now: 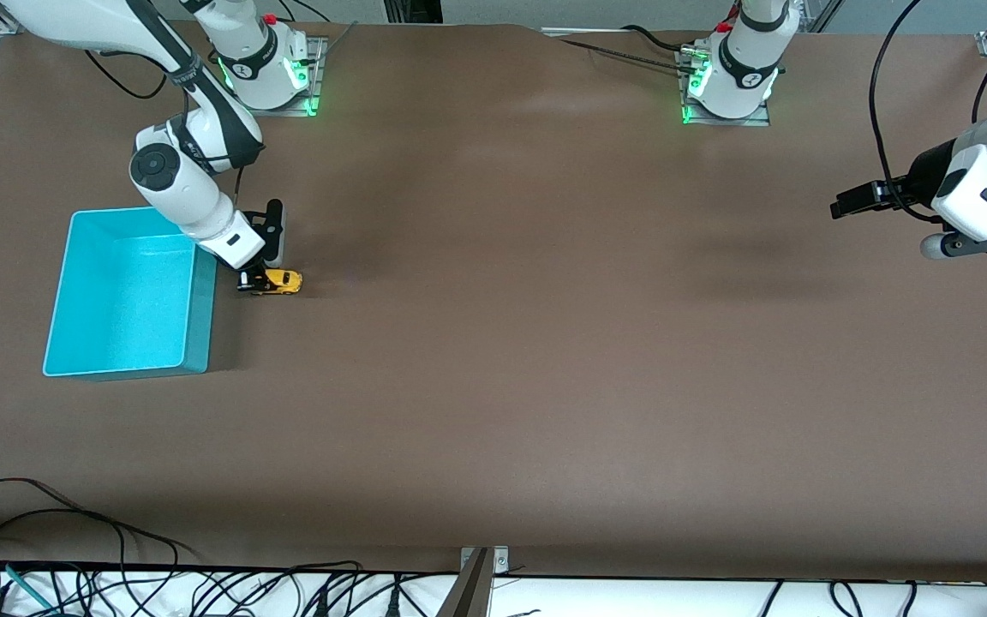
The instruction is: Wind up and store yellow beetle car
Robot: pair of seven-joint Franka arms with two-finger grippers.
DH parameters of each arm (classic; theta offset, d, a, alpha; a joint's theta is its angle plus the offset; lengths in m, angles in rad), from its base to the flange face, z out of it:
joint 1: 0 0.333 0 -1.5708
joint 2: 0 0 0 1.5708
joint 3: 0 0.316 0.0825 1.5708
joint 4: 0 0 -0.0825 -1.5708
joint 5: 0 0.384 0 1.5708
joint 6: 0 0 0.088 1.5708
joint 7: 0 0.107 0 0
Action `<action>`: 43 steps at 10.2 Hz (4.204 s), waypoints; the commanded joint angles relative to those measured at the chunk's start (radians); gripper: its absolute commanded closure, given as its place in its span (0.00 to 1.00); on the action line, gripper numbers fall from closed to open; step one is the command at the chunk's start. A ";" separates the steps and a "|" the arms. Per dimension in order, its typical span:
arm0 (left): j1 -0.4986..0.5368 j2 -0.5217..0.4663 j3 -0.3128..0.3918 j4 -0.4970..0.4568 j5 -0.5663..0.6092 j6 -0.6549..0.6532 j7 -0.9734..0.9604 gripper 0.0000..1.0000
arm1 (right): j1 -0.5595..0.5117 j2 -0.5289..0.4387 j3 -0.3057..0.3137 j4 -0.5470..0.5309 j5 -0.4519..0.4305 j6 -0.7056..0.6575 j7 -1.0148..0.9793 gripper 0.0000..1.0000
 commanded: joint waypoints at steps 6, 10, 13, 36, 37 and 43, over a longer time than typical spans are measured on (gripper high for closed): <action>-0.007 -0.002 0.008 -0.002 -0.018 0.003 0.022 0.00 | -0.021 -0.226 0.025 0.043 0.157 -0.287 -0.114 1.00; -0.007 -0.002 0.008 -0.002 -0.020 0.005 0.020 0.00 | -0.020 -0.268 0.029 0.250 0.405 -0.649 -0.314 1.00; -0.007 -0.002 0.008 -0.002 -0.018 0.005 0.020 0.00 | -0.031 -0.289 0.009 0.364 0.409 -0.836 -0.404 1.00; -0.013 0.016 0.006 0.040 0.056 0.005 0.080 0.00 | -0.058 0.088 -0.346 0.272 0.273 -0.281 -0.835 0.01; -0.013 0.016 0.008 0.043 0.056 0.003 0.083 0.00 | -0.058 0.083 -0.354 0.272 0.274 -0.290 -0.838 0.00; -0.038 0.044 0.015 0.097 0.069 0.003 0.149 0.00 | -0.051 0.001 -0.328 0.353 0.391 -0.535 -0.820 0.00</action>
